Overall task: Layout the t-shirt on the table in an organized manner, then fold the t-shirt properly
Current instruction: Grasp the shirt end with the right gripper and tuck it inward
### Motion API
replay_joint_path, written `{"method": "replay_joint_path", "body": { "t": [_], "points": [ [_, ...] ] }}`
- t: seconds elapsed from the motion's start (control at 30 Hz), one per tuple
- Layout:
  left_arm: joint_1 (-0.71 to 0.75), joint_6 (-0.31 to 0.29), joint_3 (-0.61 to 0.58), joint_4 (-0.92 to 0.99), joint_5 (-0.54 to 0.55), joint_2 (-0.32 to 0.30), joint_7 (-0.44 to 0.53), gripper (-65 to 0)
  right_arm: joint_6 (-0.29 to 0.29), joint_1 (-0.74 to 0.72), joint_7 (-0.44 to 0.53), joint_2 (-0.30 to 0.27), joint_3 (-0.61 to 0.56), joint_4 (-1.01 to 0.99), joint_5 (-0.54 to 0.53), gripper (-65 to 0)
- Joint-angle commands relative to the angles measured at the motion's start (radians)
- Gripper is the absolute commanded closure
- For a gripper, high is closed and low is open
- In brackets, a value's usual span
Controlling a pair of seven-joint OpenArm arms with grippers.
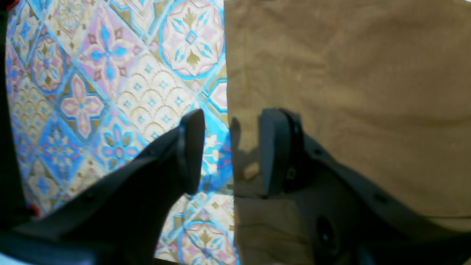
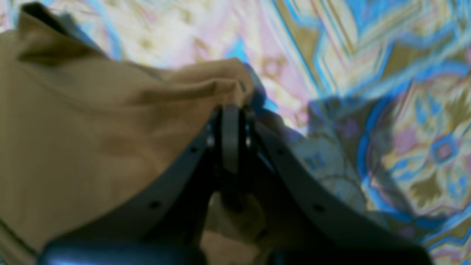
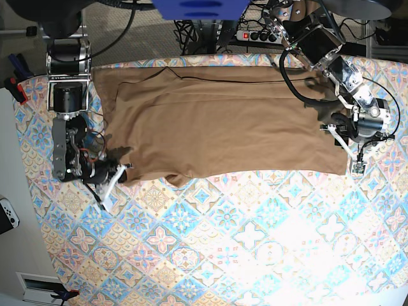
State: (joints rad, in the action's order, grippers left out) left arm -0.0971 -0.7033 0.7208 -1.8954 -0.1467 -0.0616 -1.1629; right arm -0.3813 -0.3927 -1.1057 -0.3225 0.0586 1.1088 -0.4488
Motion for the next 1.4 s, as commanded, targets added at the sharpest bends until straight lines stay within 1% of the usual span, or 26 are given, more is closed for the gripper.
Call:
{"method": "replay_joint_path", "body": {
  "t": [0.0,0.07,0.2,0.3,0.43,0.6,0.77,0.9,1.0,1.07,1.2,1.23,1.3,1.37],
  "points": [
    [-0.016,0.005,-0.002,-0.002,0.003,-0.008,0.013,-24.1,-0.006,-0.035,-0.001,-0.007,0.007,0.054,-0.017,0.0],
    [-0.016,0.005,-0.002,0.01,0.003,-0.008,0.013,-24.1,-0.006,-0.027,-0.035,-0.007,0.008,0.124,-0.017,0.0],
    [-0.016,0.005,-0.002,0.023,0.003,-0.008,0.013,-24.1,-0.005,0.062,-0.087,-0.007,0.008,0.294,-0.017,0.0],
    [-0.016,0.005,-0.002,0.03,0.003,-0.008,0.013,-24.1,-0.003,0.097,-0.124,-0.005,0.01,0.4,-0.017,0.0],
    [-0.016,0.005,-0.002,0.046,0.003,-0.008,0.013,-24.1,-0.003,0.199,-0.132,-0.005,0.013,0.477,-0.017,0.0],
    [-0.016,0.005,-0.002,0.046,0.003,-0.008,0.013,-24.1,-0.003,0.321,-0.133,-0.004,0.132,0.577,-0.017,0.0],
    [-0.016,0.005,-0.002,0.046,0.003,-0.008,0.013,-24.1,-0.003,0.441,-0.135,-0.004,0.183,0.718,-0.017,0.0],
    [-0.016,0.005,-0.002,0.046,0.003,-0.008,0.013,-24.1,-0.003,0.515,-0.13,-0.004,0.192,0.741,-0.017,0.0],
    [-0.014,0.005,-0.002,0.046,0.003,-0.008,0.013,-24.1,-0.003,0.519,-0.13,-0.002,0.188,0.739,-0.017,0.0],
    [-0.013,0.005,-0.002,0.046,0.003,-0.008,0.013,-24.1,-0.003,0.519,-0.138,0.015,0.189,0.739,-0.017,0.0],
    [-0.01,0.005,-0.002,0.046,0.003,-0.008,0.013,-24.1,-0.003,0.519,-0.139,0.02,0.189,0.739,-0.017,0.0],
    [-0.01,0.005,-0.002,0.044,0.003,-0.008,0.013,-24.1,-0.003,0.519,-0.139,0.021,0.192,0.742,-0.017,-3.0],
    [-0.01,0.005,-0.002,0.044,0.003,-0.008,0.013,-24.1,-0.003,0.519,-0.139,0.023,0.195,0.749,-0.018,-13.4],
    [-0.01,0.005,-0.002,0.044,0.003,-0.008,0.013,-24.1,-0.003,0.519,-0.139,0.023,0.195,0.753,-0.02,-21.1]
  ]
}}
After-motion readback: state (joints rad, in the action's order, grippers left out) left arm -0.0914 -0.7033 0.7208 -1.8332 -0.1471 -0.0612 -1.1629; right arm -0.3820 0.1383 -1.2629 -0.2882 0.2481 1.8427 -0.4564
